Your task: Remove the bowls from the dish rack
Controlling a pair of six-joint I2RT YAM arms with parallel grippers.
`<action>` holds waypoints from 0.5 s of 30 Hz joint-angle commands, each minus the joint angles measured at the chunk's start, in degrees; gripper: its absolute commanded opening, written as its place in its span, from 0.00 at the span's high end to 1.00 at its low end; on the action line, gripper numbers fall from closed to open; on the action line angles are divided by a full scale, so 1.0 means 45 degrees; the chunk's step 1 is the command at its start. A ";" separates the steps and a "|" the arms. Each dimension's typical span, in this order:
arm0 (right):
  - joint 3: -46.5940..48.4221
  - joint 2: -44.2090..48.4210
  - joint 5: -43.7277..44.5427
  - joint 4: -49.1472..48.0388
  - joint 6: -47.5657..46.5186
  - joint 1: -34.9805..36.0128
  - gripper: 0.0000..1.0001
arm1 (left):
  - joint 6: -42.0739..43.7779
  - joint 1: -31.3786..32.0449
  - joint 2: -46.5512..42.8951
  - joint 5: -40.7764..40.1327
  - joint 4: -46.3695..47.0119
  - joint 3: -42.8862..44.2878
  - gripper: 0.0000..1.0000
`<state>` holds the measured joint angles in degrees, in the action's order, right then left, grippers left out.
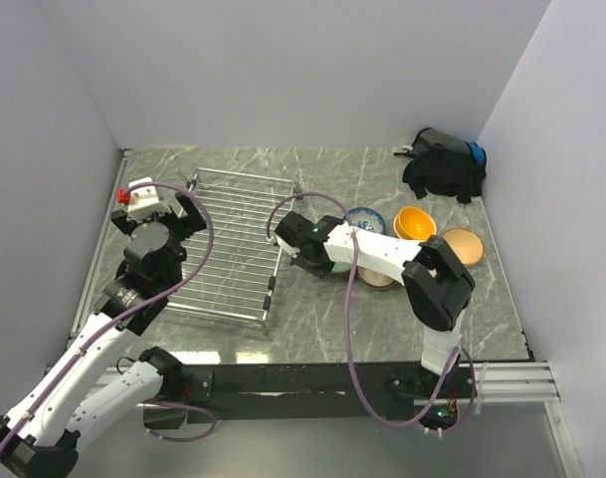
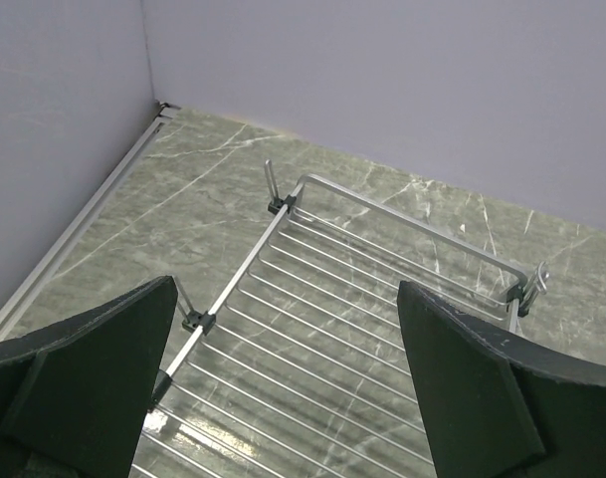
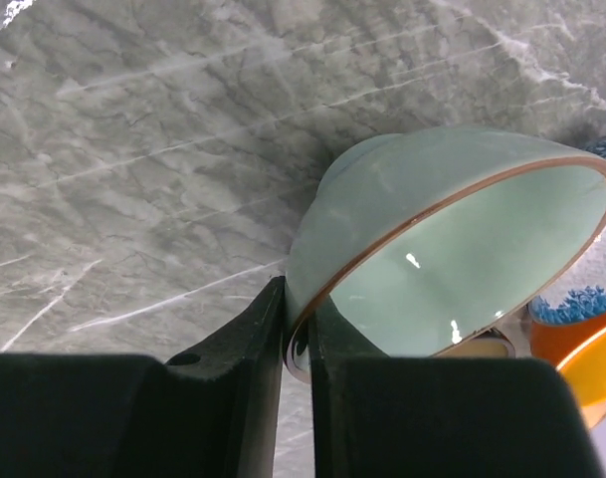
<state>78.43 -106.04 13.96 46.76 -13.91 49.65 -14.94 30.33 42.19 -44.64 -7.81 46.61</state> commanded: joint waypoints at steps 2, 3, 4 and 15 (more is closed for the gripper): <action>0.0851 -0.0166 0.0864 0.0546 -0.0307 0.0314 0.77 | -0.0255 -0.0294 -0.0197 0.0604 0.0486 -0.0025 0.01; 0.0832 -0.0166 0.0864 0.0526 -0.0326 0.0334 0.75 | -0.0216 -0.0313 -0.0236 0.0624 0.0506 -0.0045 0.01; 0.0851 -0.0166 0.0825 0.0507 -0.0365 0.0392 0.72 | -0.0196 -0.0333 -0.0255 0.0662 0.0545 -0.0065 0.01; 0.0540 0.1920 -0.0676 0.0507 0.0122 0.0686 0.19 | -0.0059 -0.0391 -0.0450 0.1151 0.0603 -0.0143 0.01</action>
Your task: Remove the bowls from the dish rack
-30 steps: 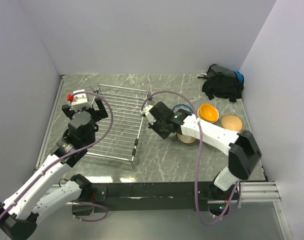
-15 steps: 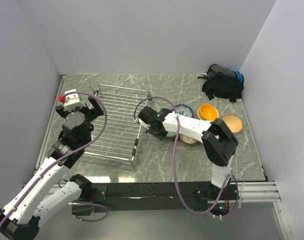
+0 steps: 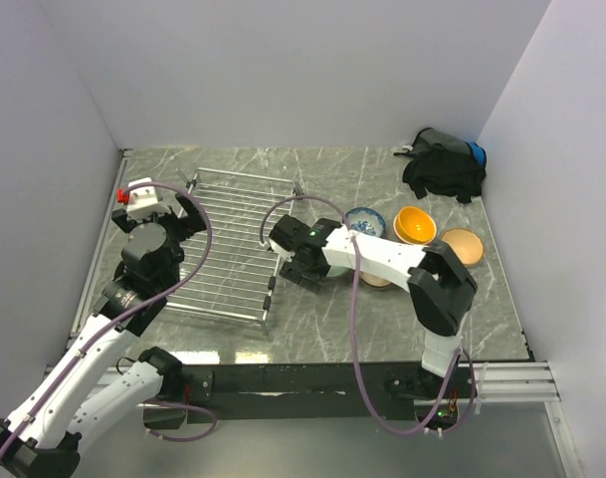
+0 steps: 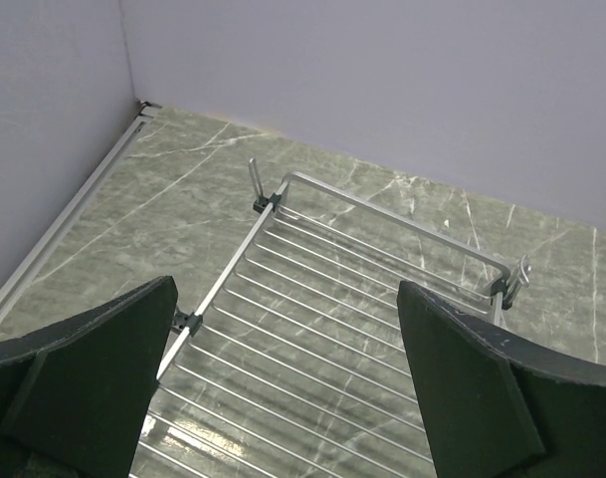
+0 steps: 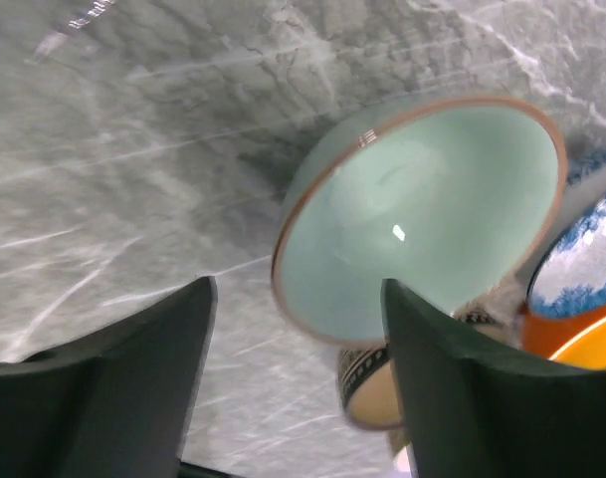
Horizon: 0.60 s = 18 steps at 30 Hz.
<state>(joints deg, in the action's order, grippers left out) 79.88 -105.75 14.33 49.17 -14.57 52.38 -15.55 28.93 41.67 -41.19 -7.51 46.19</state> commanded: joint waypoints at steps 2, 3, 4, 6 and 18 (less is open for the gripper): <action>-0.0054 0.2811 -0.1131 -0.0281 0.0366 0.0098 0.06 | 0.0155 -0.0081 -0.0470 0.0442 0.0574 -0.0109 0.01; -0.0190 0.3146 -0.1384 -0.0417 0.0521 0.0098 0.03 | 0.0174 -0.0081 -0.0510 0.0520 0.0555 -0.0129 0.01; -0.0520 0.3826 -0.1522 -0.0824 0.0522 0.0079 0.00 | 0.0194 -0.0081 -0.0626 0.0559 0.0574 -0.0129 0.01; -0.1067 0.4474 -0.1427 -0.1353 0.0813 0.0001 0.00 | 0.0388 -0.0081 -0.0841 0.0889 0.0672 -0.0226 0.01; -0.5614 1.1718 -0.2170 -0.5588 0.5535 -0.6397 0.00 | 0.0292 -0.0061 -0.2713 0.1966 -0.2235 0.0515 0.00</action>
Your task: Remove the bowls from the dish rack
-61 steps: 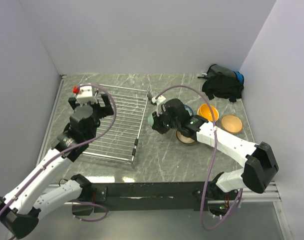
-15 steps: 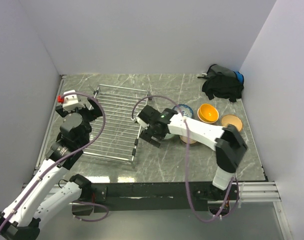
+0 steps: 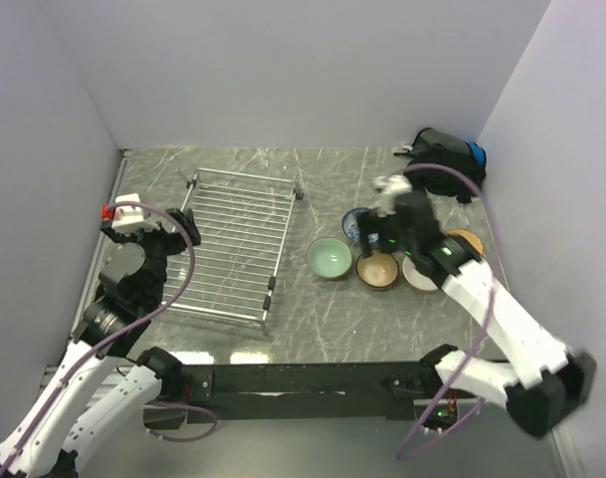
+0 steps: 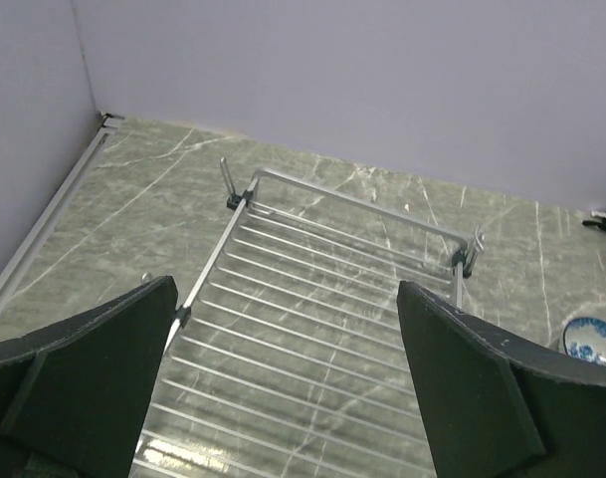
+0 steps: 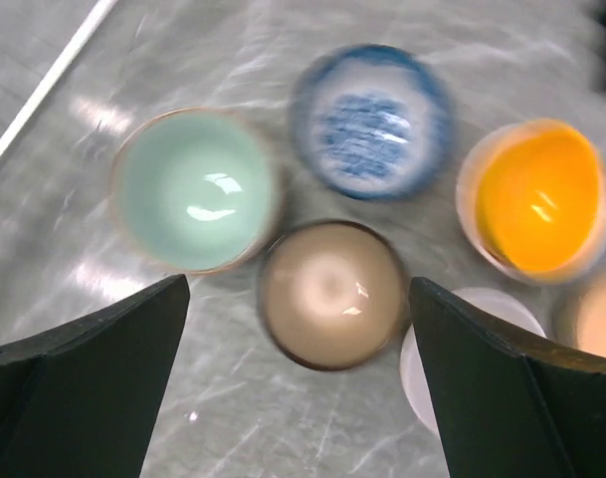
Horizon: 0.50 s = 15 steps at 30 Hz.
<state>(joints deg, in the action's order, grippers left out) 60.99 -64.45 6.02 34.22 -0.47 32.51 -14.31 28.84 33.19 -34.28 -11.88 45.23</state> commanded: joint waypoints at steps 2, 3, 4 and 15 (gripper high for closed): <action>-0.2047 0.4218 0.0608 -0.2661 0.3030 -0.2710 0.00 | -0.0121 -0.0042 -0.1221 0.0392 -0.1869 0.0924 0.01; -0.2495 0.4726 0.1040 -0.2759 0.3189 -0.3139 0.00 | -0.0199 -0.0042 -0.1591 0.0372 -0.2529 0.1002 0.01; -0.2692 0.5601 0.1451 -0.2760 0.3345 -0.3259 0.00 | -0.0374 -0.0061 -0.1788 0.0237 -0.2826 0.1177 0.01; -0.4898 1.2417 0.5361 -0.2602 0.3778 -0.3338 0.00 | -0.1235 -0.0042 -0.5729 -0.0858 -0.5016 0.1472 0.01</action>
<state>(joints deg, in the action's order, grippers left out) 41.85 -17.78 24.38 25.28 16.69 17.74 -18.15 28.84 13.23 -36.03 -31.46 51.16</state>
